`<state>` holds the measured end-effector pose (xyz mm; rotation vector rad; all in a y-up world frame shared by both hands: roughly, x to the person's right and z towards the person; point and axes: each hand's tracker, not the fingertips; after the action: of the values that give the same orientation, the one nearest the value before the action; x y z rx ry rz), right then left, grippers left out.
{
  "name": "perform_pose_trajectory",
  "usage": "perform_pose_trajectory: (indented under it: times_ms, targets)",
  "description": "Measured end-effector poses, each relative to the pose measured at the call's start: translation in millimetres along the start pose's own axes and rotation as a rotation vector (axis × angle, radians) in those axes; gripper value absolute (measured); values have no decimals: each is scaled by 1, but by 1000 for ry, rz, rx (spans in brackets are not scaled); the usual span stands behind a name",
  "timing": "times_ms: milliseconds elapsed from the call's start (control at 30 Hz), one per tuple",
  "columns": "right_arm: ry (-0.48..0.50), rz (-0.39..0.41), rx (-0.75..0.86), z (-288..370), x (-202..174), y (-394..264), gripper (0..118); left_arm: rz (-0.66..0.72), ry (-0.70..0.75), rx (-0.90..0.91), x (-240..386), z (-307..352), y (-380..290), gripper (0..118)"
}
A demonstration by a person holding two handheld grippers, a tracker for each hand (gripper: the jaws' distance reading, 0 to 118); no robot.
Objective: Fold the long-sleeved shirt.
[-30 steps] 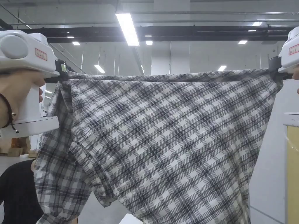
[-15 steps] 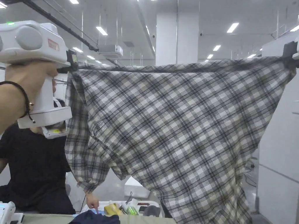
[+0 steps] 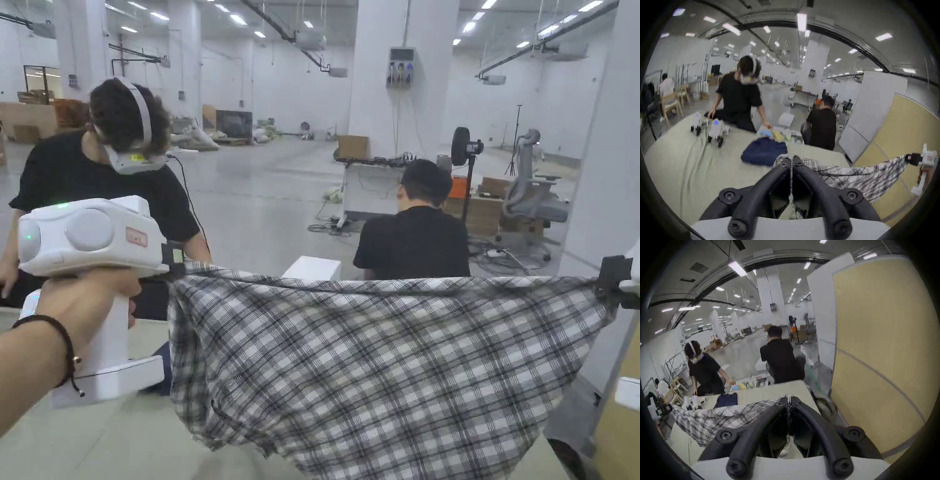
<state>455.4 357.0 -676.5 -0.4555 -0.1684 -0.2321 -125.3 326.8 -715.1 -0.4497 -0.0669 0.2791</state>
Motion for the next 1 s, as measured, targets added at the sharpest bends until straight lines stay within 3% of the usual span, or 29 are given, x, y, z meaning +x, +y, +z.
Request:
perform_pose_trajectory:
  times_ms: [167, 367, 533, 633, 733, 833, 867, 900, 967, 1000]
  targets:
    - [54, 66, -69, 74, 26, -86, 0, 70, -12, -55, -32, 87, -87, 0]
    - [104, 15, -145, 196, 75, -221, 0, 61, -41, -108, -68, 226, -221, 0]
    - [91, -58, -291, 270, 110, -344, 1, 145, -6, -217, -96, 309, -331, 0]
    - [68, -84, -398, 295, 126, -422, 1, 117, 37, -349, -106, 331, -392, 0]
    - [-11, -42, -557, 289, 135, -492, 1, 108, 140, -527, -113, 322, -447, 0]
    - [-39, -72, -613, 271, 155, -535, 1, 105, 140, -546, -123, 303, -474, 0]
    - [-22, -105, -584, 273, 155, -536, 1, 115, 140, -547, -122, 301, -473, 6]
    - [-33, -116, -559, 278, 154, -531, 8, 131, 142, -546, -120, 303, -466, 23]
    - [-59, -96, -528, 291, 156, -513, 44, 132, 139, -436, -112, 317, -448, 70]
    - [-79, -80, -491, 298, 155, -502, 62, 115, 127, -394, -106, 323, -439, 87]
